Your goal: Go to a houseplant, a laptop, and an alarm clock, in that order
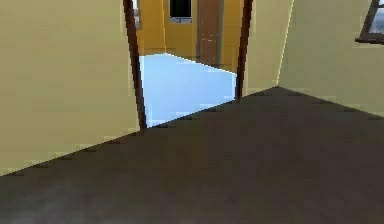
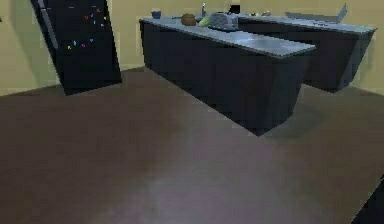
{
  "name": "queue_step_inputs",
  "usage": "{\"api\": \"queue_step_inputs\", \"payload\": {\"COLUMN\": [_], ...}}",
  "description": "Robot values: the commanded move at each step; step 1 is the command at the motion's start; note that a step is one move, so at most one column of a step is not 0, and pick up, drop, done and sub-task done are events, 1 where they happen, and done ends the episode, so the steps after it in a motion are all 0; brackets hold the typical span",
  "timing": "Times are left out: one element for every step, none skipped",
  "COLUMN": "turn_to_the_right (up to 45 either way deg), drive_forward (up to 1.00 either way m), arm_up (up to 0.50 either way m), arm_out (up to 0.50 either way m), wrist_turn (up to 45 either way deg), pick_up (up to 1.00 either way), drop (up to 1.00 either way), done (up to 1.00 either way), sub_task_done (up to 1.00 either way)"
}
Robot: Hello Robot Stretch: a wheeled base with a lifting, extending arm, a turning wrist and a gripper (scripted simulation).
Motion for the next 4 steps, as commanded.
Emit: {"api": "queue_step_inputs", "payload": {"turn_to_the_right": [0.0,0.0,0.0,3.0], "drive_forward": [0.25,1.0,1.0,0.0], "arm_up": [0.0,0.0,0.0,0.0], "arm_out": [0.0,0.0,0.0,0.0], "wrist_turn": [0.0,0.0,0.0,0.0], "pick_up": [0.0,0.0,0.0,0.0], "drop": [0.0,0.0,0.0,0.0], "done": [0.0,0.0,0.0,0.0], "sub_task_done": [0.0,0.0,0.0,0.0]}}
